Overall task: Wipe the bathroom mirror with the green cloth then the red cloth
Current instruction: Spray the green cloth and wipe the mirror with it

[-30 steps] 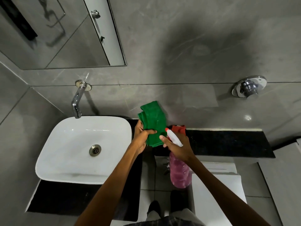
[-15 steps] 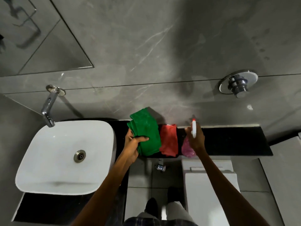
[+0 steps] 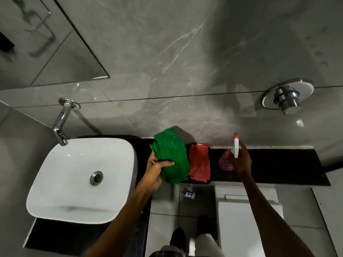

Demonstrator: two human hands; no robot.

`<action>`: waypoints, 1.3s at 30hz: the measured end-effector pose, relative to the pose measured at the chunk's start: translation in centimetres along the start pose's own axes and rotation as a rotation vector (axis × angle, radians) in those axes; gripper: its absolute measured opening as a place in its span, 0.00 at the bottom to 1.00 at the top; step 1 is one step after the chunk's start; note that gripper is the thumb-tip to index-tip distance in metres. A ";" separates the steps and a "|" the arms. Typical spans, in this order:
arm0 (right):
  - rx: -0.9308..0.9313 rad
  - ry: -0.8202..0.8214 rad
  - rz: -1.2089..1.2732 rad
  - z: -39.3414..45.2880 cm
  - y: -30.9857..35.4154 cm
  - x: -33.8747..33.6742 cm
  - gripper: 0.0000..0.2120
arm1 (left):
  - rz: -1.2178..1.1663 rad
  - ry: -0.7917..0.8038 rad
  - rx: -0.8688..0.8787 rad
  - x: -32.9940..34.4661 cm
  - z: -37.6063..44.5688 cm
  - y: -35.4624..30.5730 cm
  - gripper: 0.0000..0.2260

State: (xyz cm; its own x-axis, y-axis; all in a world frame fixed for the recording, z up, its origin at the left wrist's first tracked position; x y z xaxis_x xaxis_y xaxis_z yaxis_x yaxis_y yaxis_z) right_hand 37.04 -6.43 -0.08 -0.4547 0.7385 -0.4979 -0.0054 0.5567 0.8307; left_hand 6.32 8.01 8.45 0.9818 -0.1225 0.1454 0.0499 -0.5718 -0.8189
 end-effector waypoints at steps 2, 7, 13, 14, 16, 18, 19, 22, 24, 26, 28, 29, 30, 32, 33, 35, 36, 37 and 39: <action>0.047 -0.094 0.045 -1.8 -0.1 -1.6 0.35 | -0.011 0.014 -0.009 -0.1 -0.7 -0.8 0.31; 0.040 -0.064 0.393 -11.8 3.5 0.2 0.04 | -0.105 0.116 -0.029 -1.5 -2.8 -4.0 0.31; 0.542 0.860 0.893 -22.5 21.6 10.8 0.38 | -0.157 0.322 0.049 -4.1 -5.8 -11.4 0.29; 0.501 0.886 0.888 -23.6 24.8 11.4 0.33 | -0.155 0.342 0.086 -4.4 -6.2 -13.1 0.29; 0.410 0.951 0.854 -26.0 30.2 12.8 0.24 | -0.148 0.340 0.172 -5.8 -6.7 -16.7 0.28; 0.297 0.923 0.828 -28.2 35.5 14.0 0.22 | -0.144 0.286 0.286 -8.4 -7.0 -21.3 0.29; 0.227 0.850 0.831 -29.0 38.4 14.6 0.20 | -0.120 0.250 0.374 -10.1 -6.9 -24.4 0.30; 0.008 0.637 0.927 -30.5 45.9 14.4 0.16 | 0.020 0.169 0.772 -13.4 -7.8 -33.3 0.27; -0.183 0.464 1.015 -31.3 51.7 13.2 0.10 | 0.182 0.077 1.079 -15.9 -8.2 -39.2 0.28; -0.472 0.228 1.062 -31.6 57.1 10.6 0.13 | 0.455 -0.125 1.365 -18.1 -6.9 -43.9 0.32; -0.881 -0.030 0.989 -33.3 62.2 7.7 0.24 | 0.657 -0.345 1.557 -20.6 -4.7 -47.7 0.35; -1.060 -0.198 0.912 -33.9 64.5 6.8 0.27 | 0.712 -0.423 1.608 -21.7 -3.5 -49.7 0.36; -1.199 -0.373 0.821 -34.1 66.6 6.1 0.29 | 0.763 -0.480 1.648 -22.4 -2.4 -51.4 0.38; -1.368 -0.683 0.542 -34.1 70.5 5.4 0.35 | 0.887 -0.589 1.702 -22.9 -0.5 -54.5 0.39; -1.406 -0.775 0.361 -33.8 72.1 5.7 0.37 | 0.949 -0.649 1.719 -23.0 0.2 -55.6 0.39; -1.452 -0.888 0.002 -32.7 74.2 7.4 0.40 | 1.030 -0.745 1.735 -23.0 1.5 -56.9 0.39; -1.467 -0.928 -0.133 -32.1 74.5 8.2 0.40 | 1.047 -0.769 1.751 -22.9 2.0 -57.0 0.39; -1.484 -0.964 -0.202 -31.7 75.0 9.0 0.39 | 1.050 -0.789 1.766 -22.9 2.5 -57.3 0.39; -1.452 -1.015 -0.185 -31.6 75.3 9.3 0.37 | 1.036 -0.803 1.784 -22.7 3.4 -57.5 0.39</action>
State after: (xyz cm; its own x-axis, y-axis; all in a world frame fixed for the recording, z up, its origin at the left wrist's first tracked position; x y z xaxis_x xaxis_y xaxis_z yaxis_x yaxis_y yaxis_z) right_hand 4.26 30.35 65.67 0.3148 0.9460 -0.0779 -0.9488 0.3160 0.0029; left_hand -18.25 46.44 50.35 0.5903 0.7245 -0.3558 -0.7778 0.6284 -0.0108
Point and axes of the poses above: each hand's wrist, its own z-axis towards the middle knuckle, its own x-axis out of the palm, y = z × x, the point moved 8 cm from there along z, towards the middle knuckle, and after that the axes turned 11 degrees about -y, right-handed, at the moved point
